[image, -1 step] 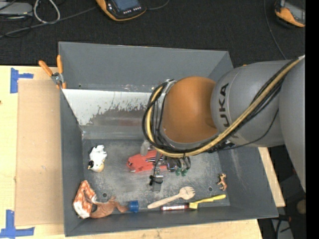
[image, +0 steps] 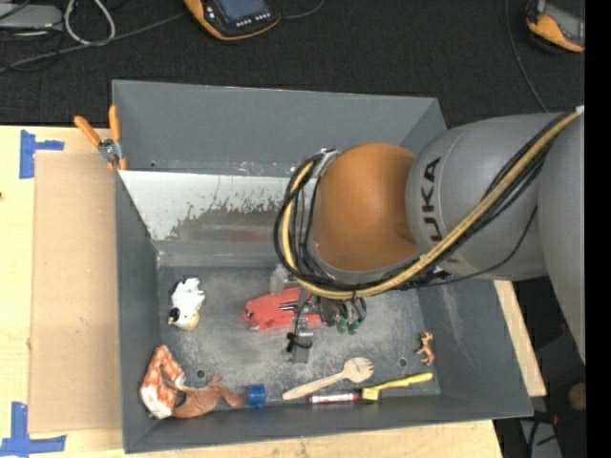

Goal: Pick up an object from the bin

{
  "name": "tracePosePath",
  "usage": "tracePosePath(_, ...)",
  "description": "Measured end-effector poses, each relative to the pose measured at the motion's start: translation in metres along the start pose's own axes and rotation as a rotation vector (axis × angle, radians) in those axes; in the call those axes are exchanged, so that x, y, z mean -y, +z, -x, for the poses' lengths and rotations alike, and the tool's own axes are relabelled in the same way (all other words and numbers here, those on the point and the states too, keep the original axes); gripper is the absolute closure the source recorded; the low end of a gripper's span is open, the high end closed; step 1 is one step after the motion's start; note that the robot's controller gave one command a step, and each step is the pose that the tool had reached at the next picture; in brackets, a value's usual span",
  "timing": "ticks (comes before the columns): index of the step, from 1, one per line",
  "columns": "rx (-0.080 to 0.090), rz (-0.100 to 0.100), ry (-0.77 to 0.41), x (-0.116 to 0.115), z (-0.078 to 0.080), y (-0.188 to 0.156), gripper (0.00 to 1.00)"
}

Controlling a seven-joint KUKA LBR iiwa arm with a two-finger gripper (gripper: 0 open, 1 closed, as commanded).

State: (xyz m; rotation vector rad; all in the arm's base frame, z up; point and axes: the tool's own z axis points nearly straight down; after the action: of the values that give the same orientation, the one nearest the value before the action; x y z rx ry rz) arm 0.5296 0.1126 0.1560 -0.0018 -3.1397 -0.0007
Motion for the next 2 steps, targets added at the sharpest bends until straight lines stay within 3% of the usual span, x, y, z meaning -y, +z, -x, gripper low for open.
tracePosePath(1, 0.001, 0.001, 0.010, 0.065, 0.030, 0.048, 0.00)
tracePosePath(2, 0.006, 0.004, 0.110, 0.070, 0.041, 0.065, 1.00)
